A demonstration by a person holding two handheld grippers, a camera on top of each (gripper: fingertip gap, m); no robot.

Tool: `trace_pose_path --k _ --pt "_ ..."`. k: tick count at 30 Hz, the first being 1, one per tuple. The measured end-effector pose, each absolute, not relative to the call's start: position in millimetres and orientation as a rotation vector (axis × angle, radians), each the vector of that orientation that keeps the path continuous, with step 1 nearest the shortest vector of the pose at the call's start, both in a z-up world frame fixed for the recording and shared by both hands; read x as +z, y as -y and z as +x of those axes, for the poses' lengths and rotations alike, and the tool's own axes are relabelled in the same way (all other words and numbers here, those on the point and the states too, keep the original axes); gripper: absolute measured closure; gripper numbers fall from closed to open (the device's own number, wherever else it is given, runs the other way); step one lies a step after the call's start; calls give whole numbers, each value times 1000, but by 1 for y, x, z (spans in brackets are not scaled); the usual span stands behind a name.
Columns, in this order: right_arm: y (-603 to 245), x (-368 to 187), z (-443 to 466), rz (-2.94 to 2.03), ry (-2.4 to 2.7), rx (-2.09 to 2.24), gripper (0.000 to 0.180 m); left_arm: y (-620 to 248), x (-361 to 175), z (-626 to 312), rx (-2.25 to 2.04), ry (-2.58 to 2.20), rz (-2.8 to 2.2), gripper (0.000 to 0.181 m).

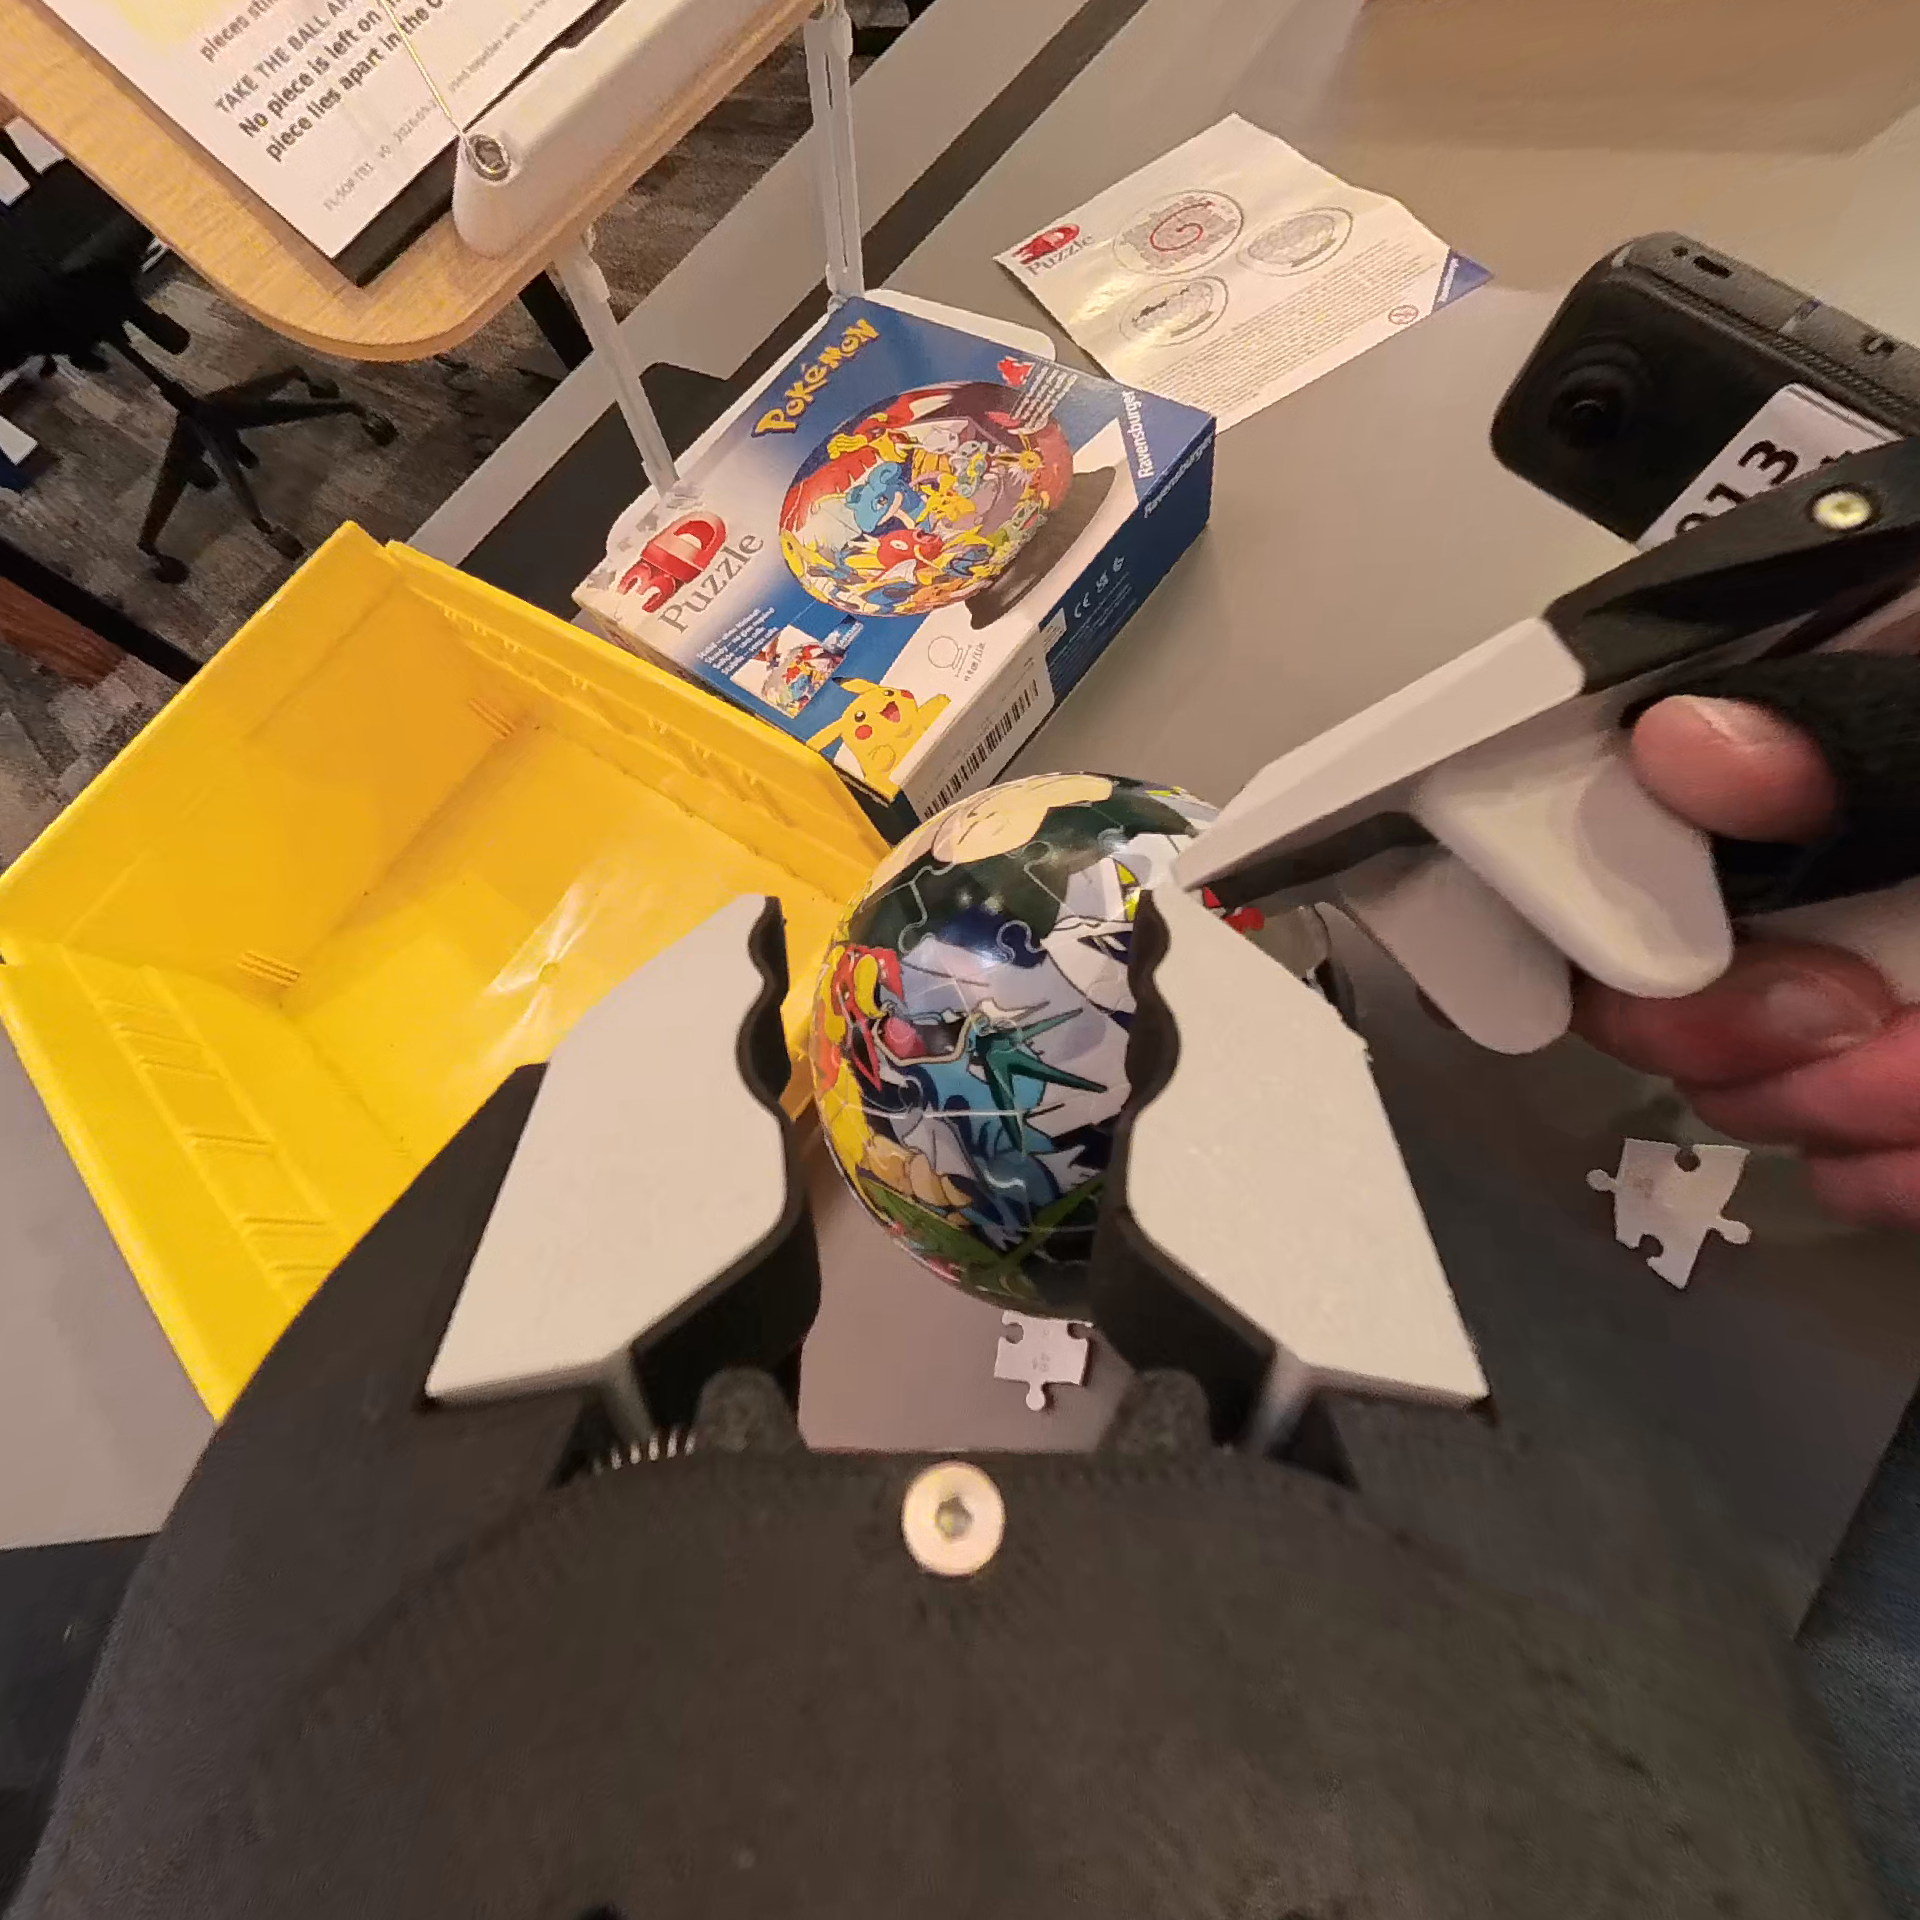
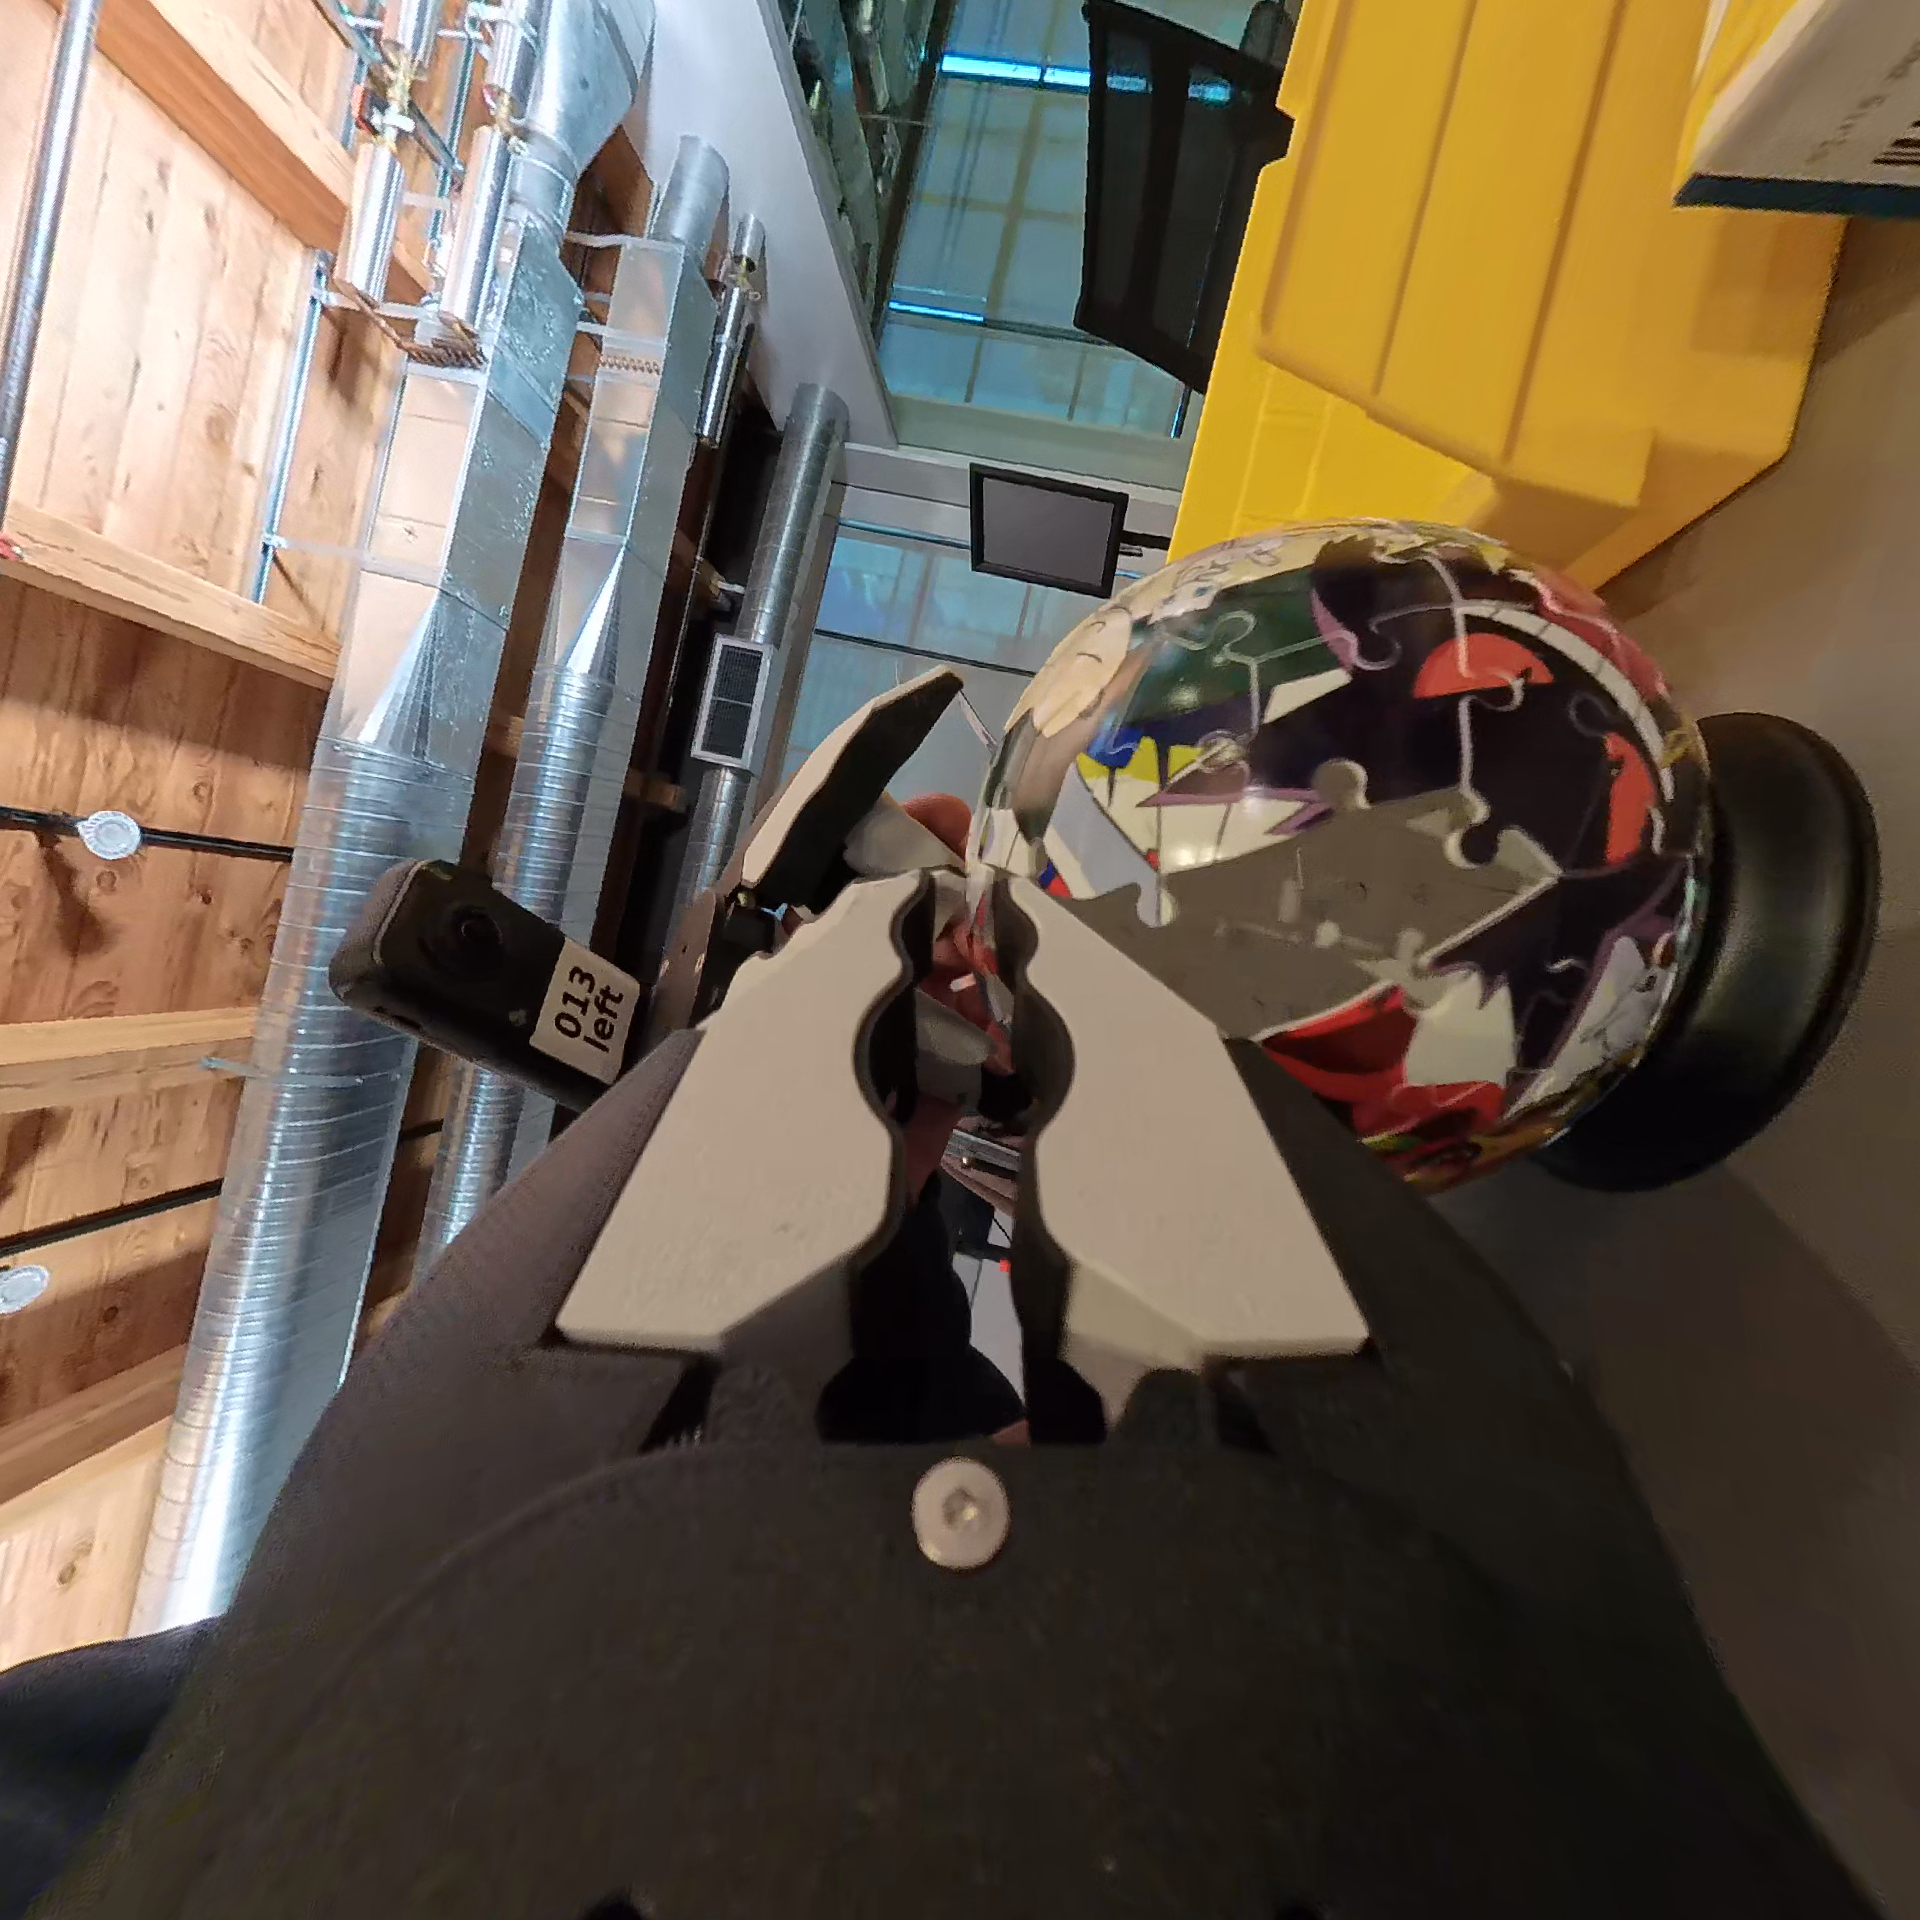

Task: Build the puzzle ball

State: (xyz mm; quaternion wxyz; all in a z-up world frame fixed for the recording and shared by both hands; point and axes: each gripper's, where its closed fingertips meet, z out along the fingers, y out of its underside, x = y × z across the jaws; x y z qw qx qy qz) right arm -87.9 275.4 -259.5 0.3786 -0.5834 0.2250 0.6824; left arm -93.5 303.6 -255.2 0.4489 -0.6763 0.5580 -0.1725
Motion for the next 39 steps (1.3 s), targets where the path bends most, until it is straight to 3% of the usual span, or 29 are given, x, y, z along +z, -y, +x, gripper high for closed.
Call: trace_pose_path --k 3,26,34,39 --pt "-277 -263 -87 -1479 -593 1735 178 -304 -255 -93 -435 -1379 -1673 118" --pt "-277 -263 -86 -1353 -639 1806 179 -307 -257 -88 -454 -1396 -1662 123" --pt "-277 -261 -77 -1254 -702 1849 170 -308 -257 -88 -473 -1386 -1676 119" --pt "-281 -265 -78 -1261 -723 1837 179 -308 -257 -88 -465 -1385 -1669 121"
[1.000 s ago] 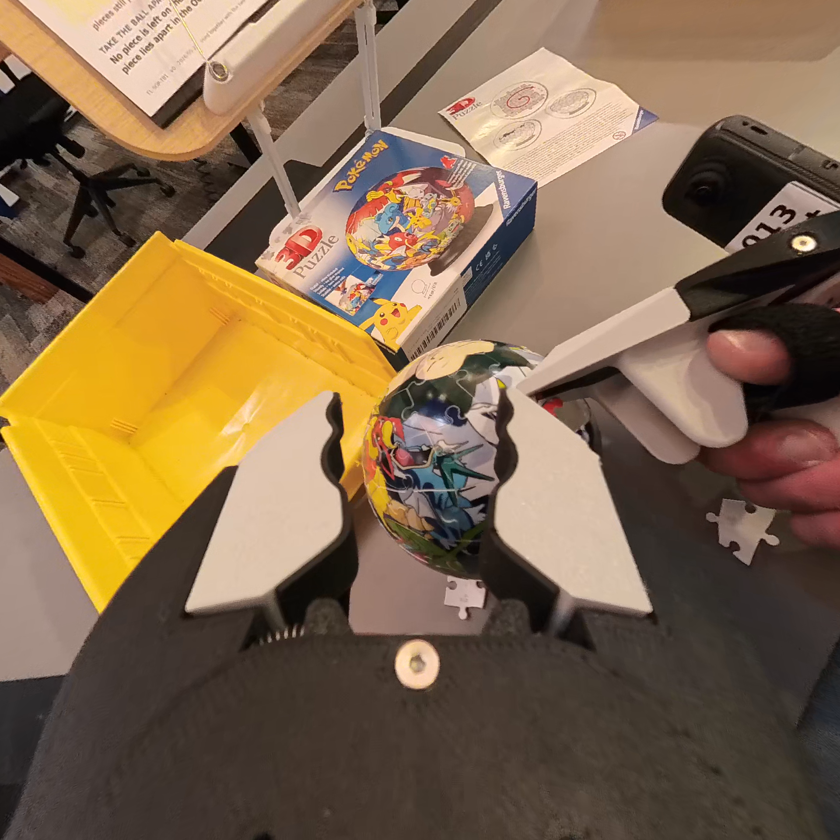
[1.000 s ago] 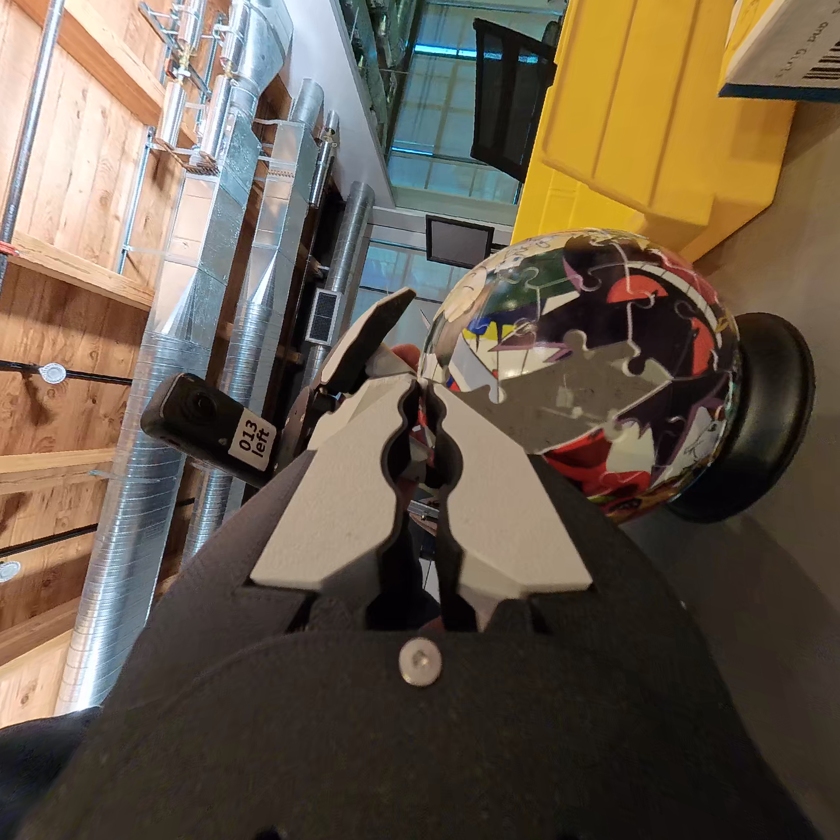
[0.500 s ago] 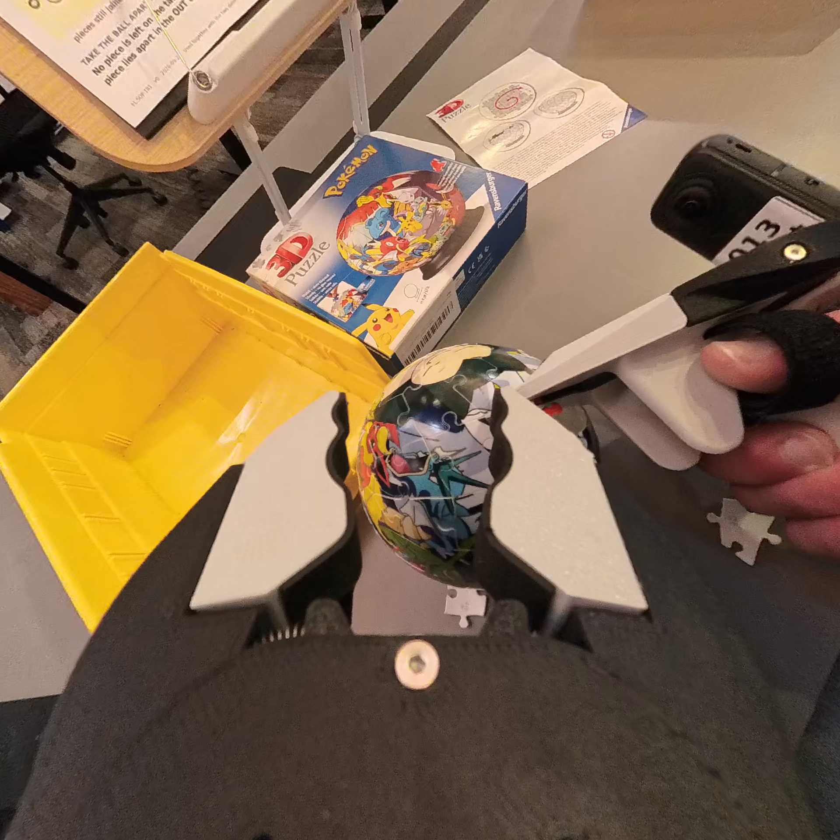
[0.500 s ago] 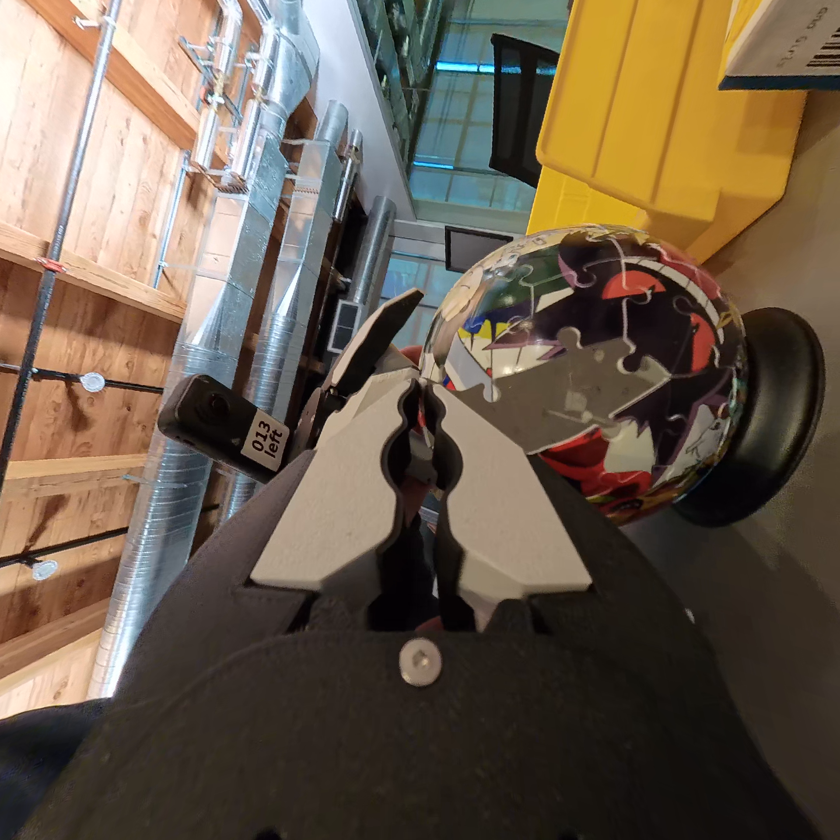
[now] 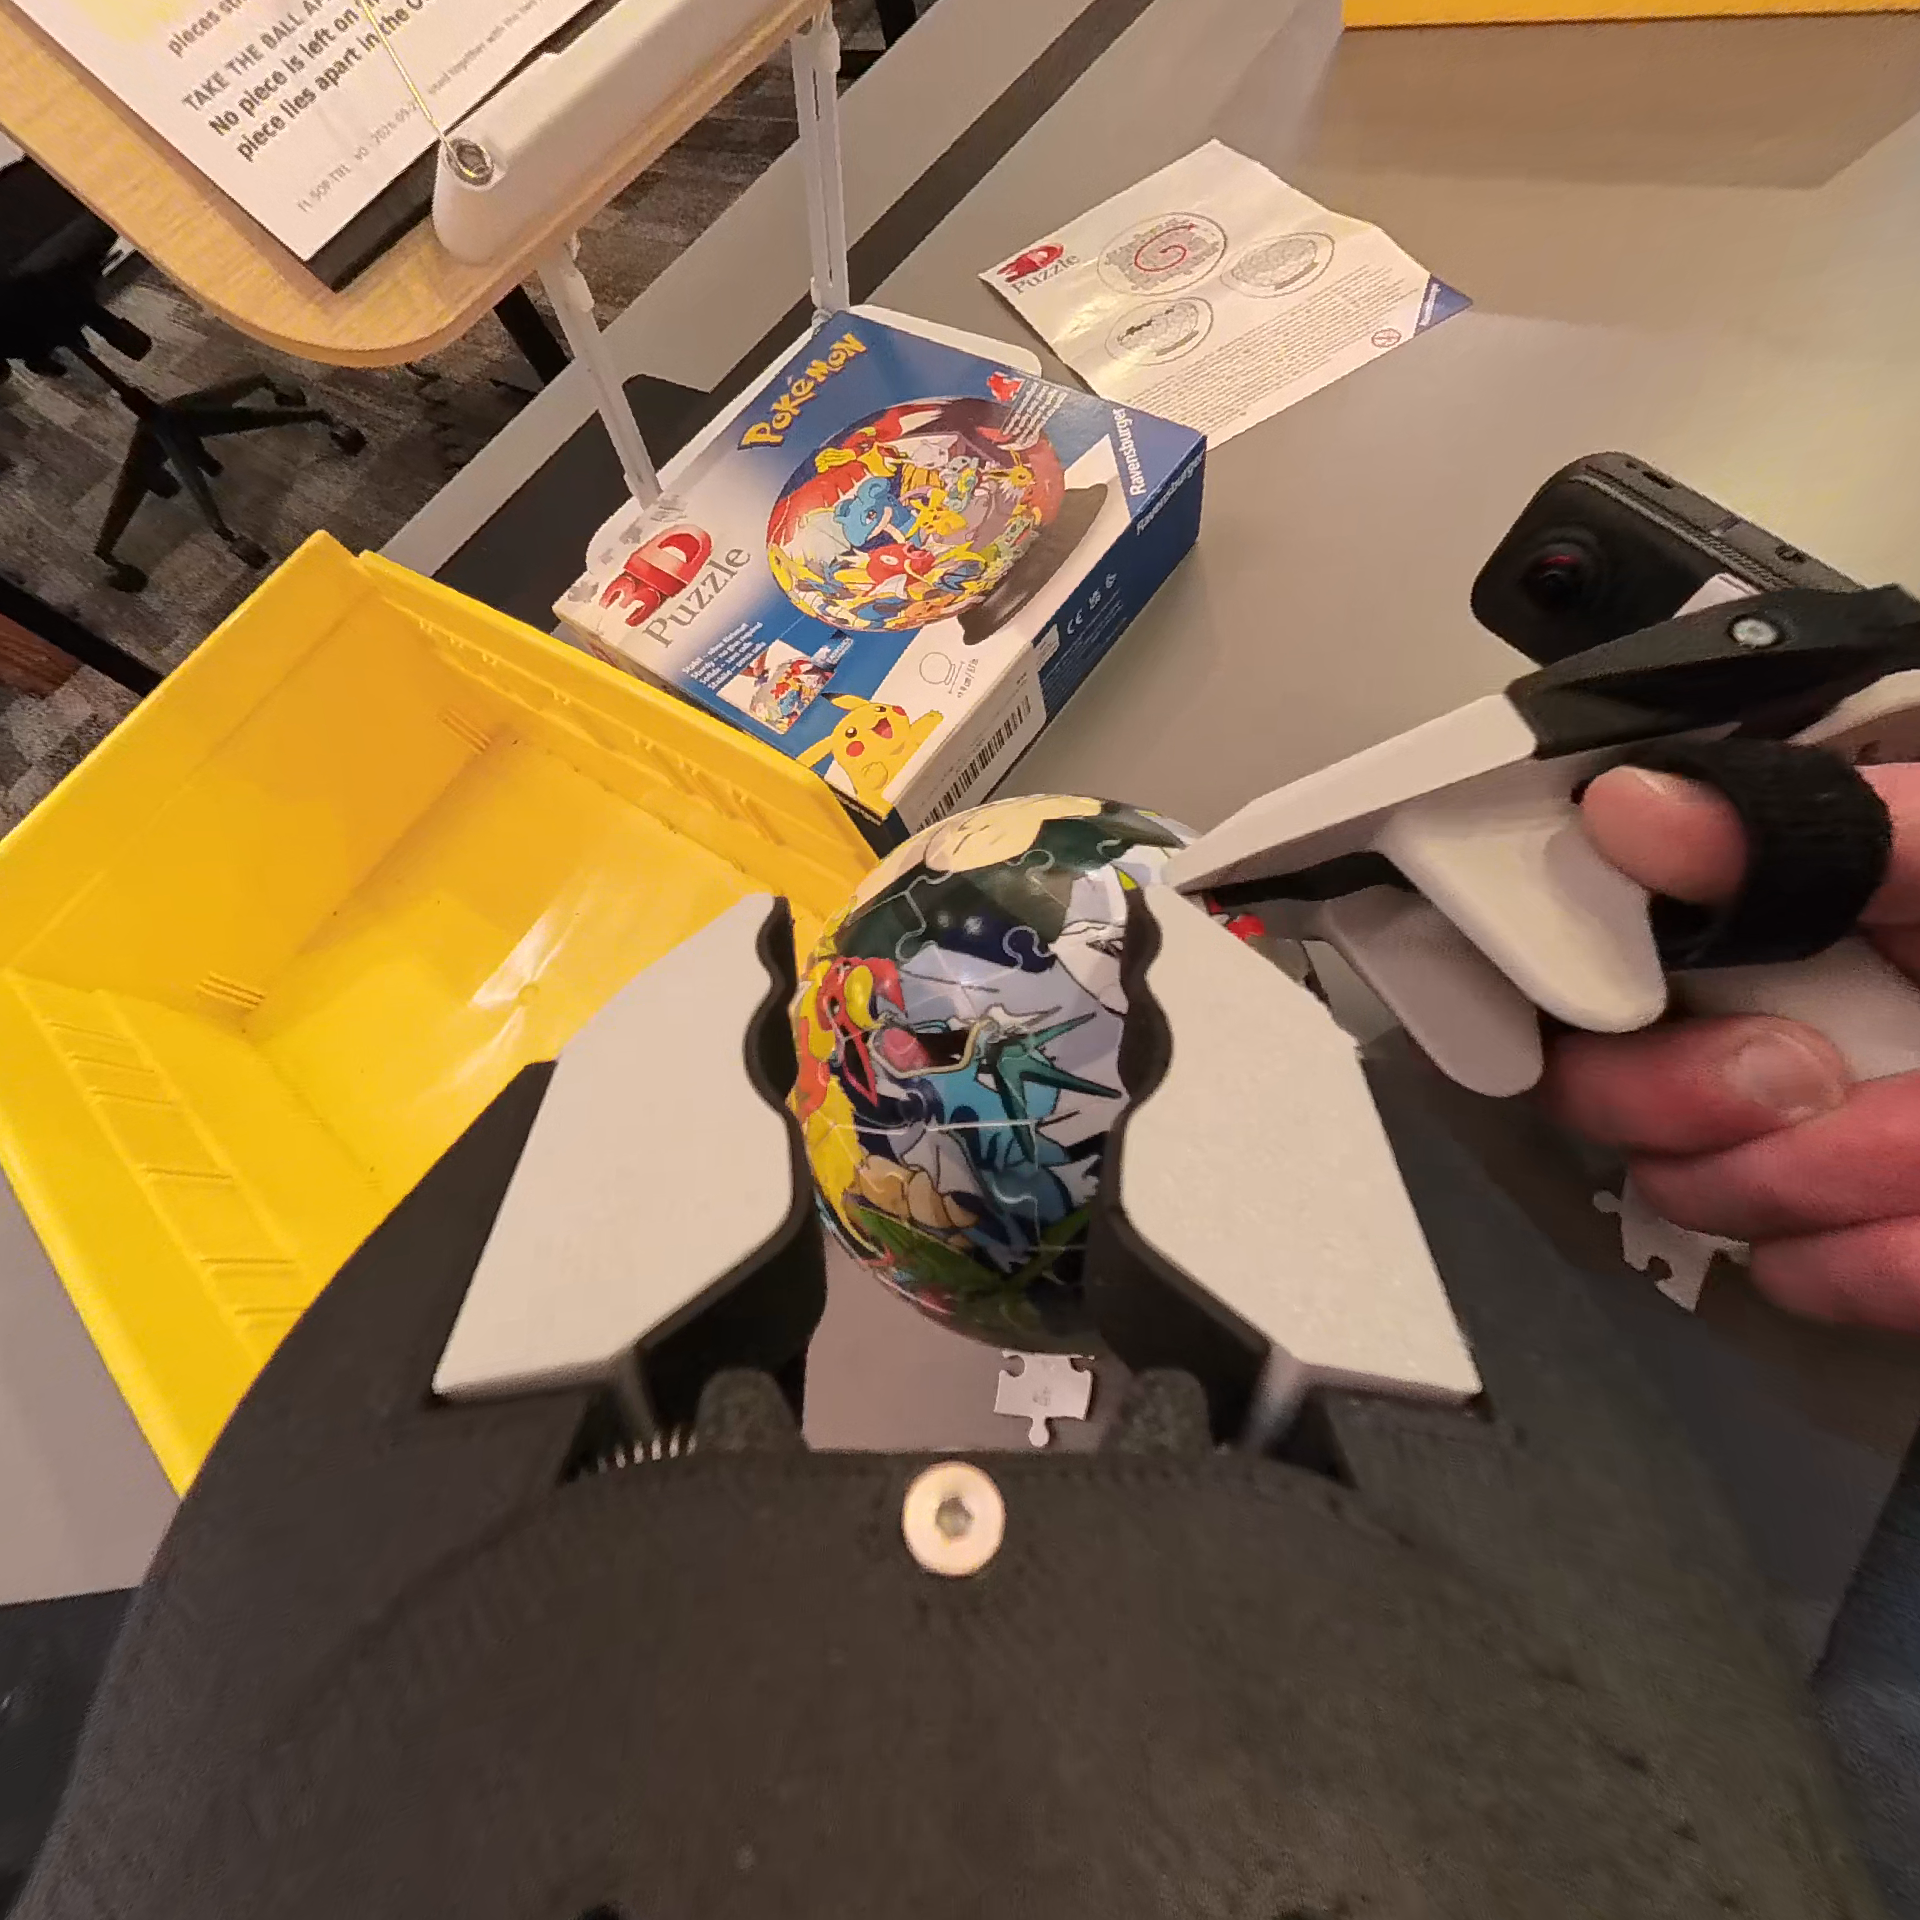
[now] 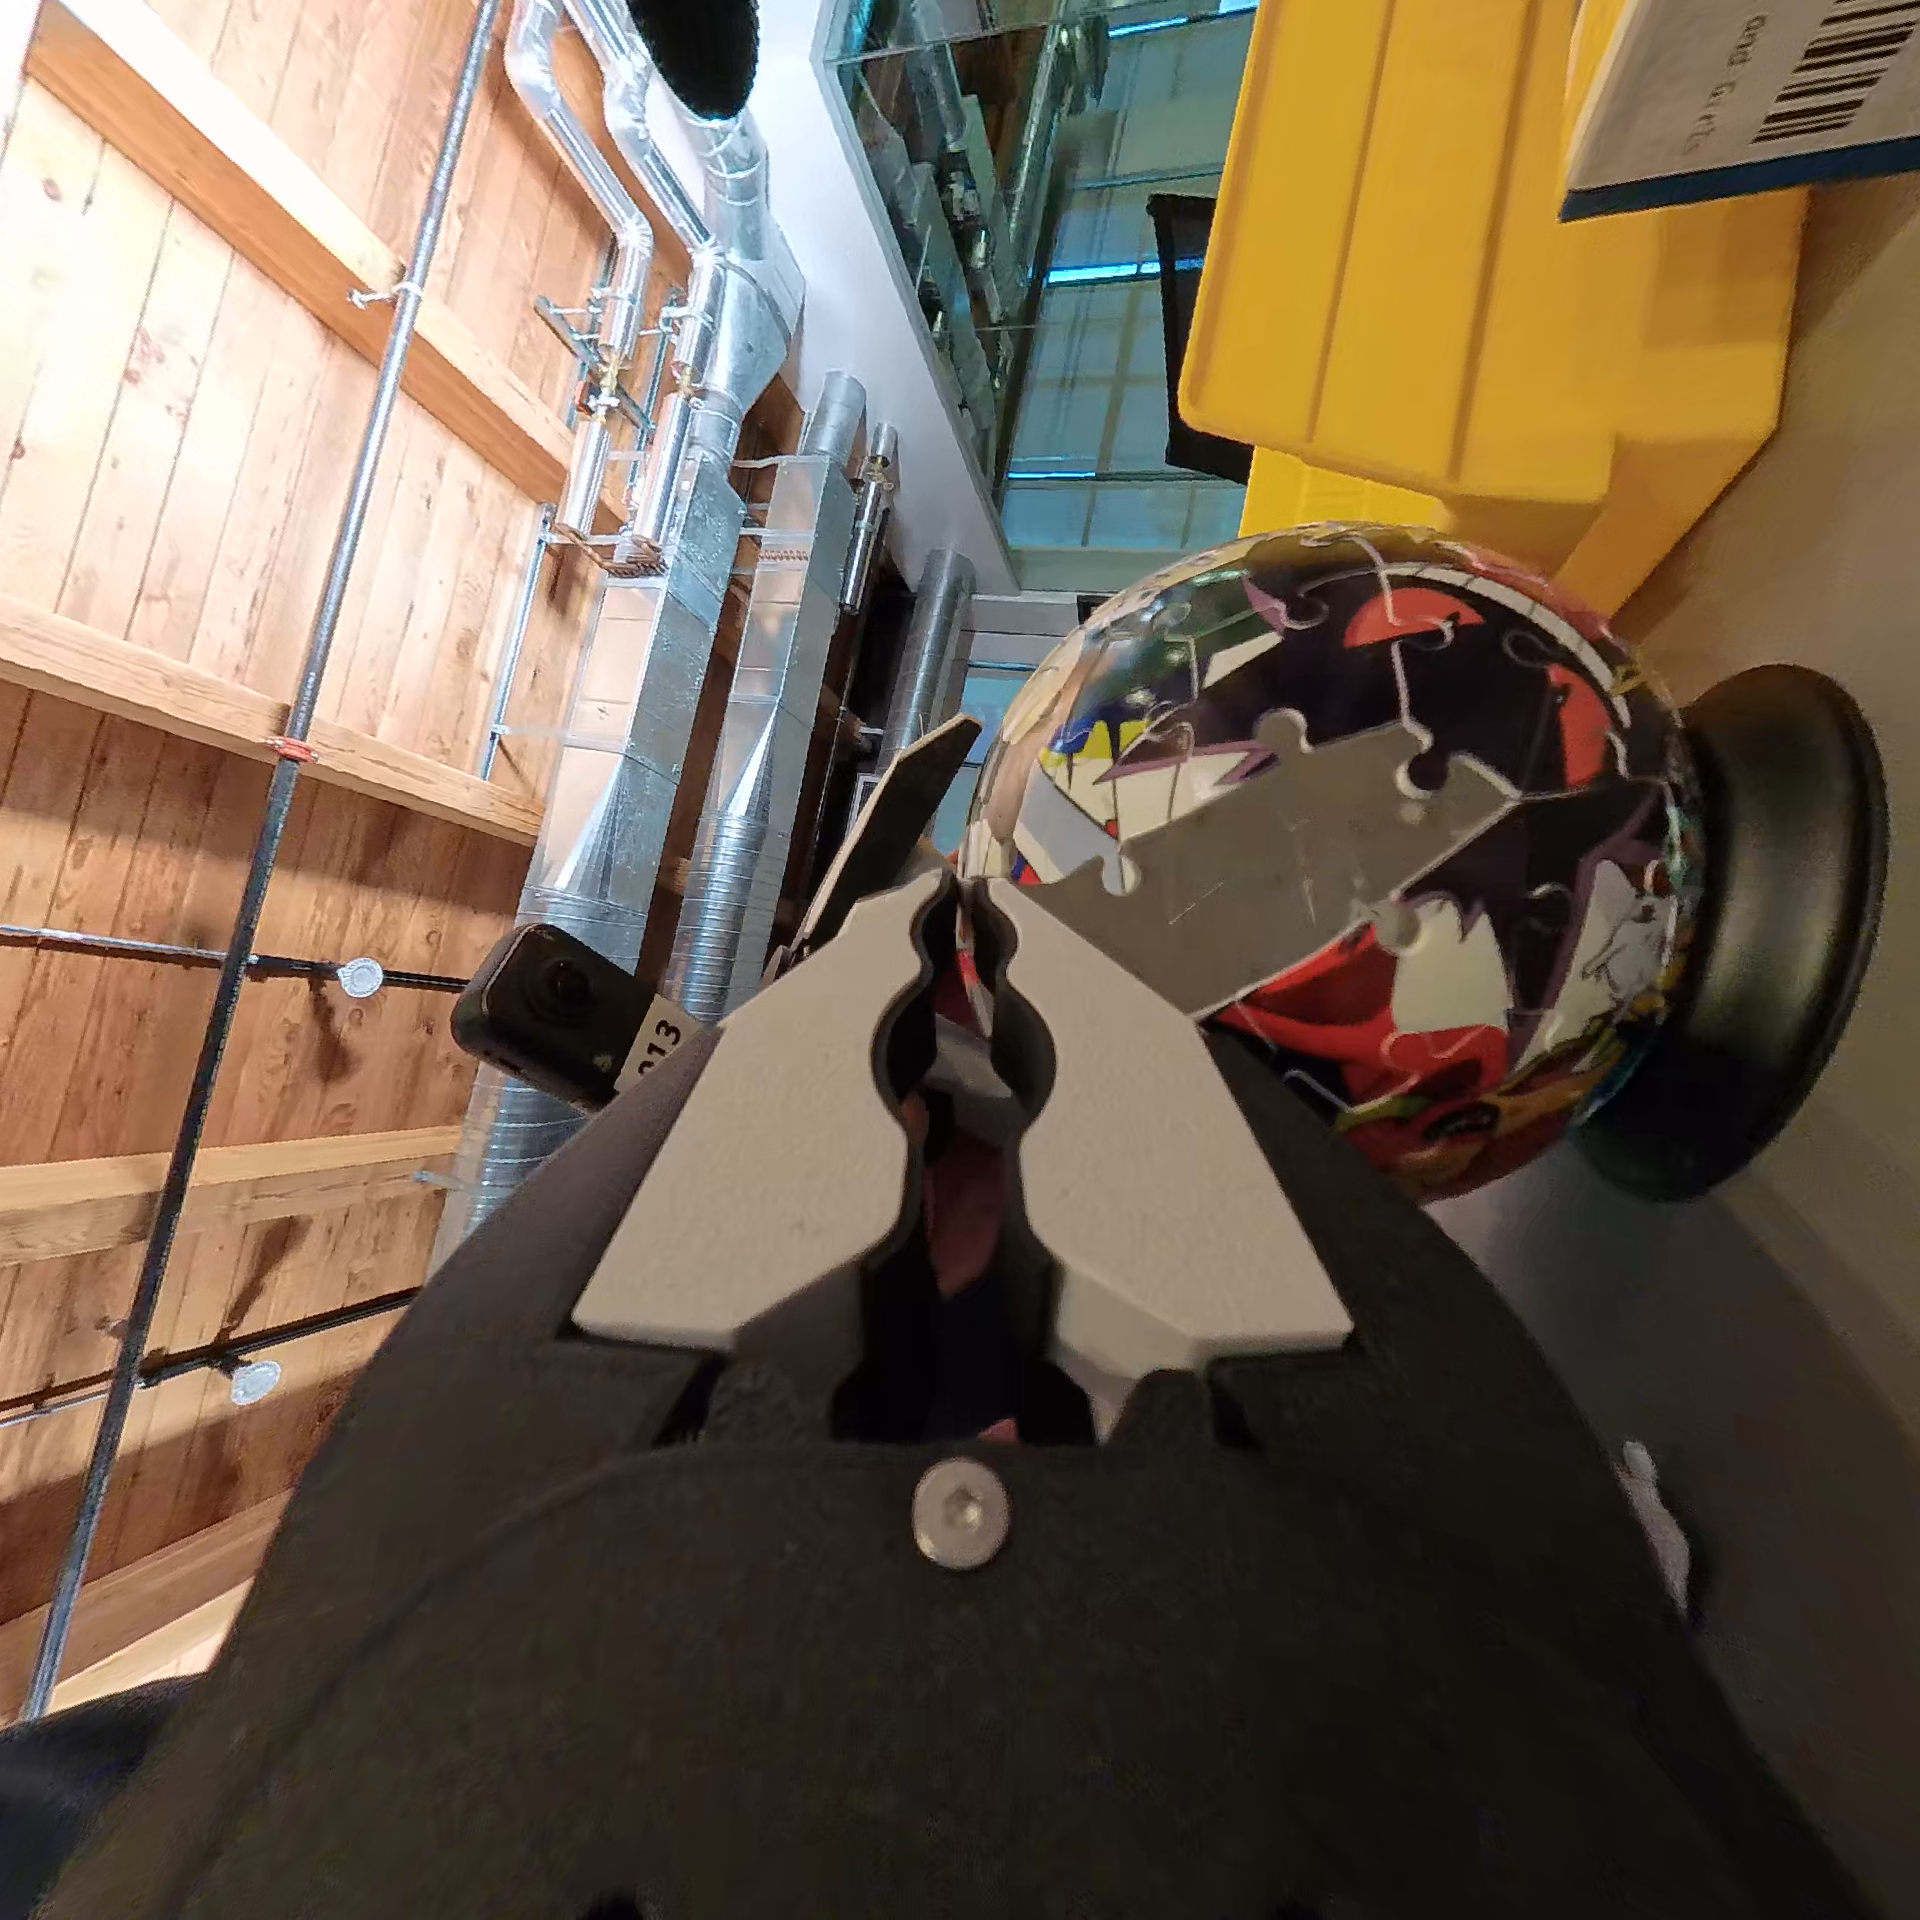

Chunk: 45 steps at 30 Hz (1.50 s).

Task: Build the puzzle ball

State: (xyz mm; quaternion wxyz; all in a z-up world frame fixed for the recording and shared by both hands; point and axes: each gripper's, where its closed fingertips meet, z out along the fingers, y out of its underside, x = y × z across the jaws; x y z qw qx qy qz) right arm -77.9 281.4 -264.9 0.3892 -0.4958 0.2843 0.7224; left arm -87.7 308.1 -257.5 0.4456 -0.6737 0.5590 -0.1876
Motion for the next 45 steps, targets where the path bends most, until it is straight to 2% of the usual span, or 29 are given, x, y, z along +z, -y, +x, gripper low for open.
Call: trace_pose_path --k 23,30,36,42,45 --pt "-284 -270 -78 -1323 -694 1788 178 -304 -263 -87 -437 -1426 -1650 116" --pt "-279 -264 -75 -1319 -673 1834 160 -306 -262 -88 -424 -1432 -1653 115" --pt "-264 -264 -74 -1408 -610 1820 162 -305 -262 -90 -431 -1440 -1659 112" --pt "-240 -257 -62 -1507 -460 1788 155 -304 -262 -93 -430 -1431 -1653 111" --pt "-236 -269 -53 -1672 -254 1582 148 -303 -258 -100 -442 -1399 -1663 109"
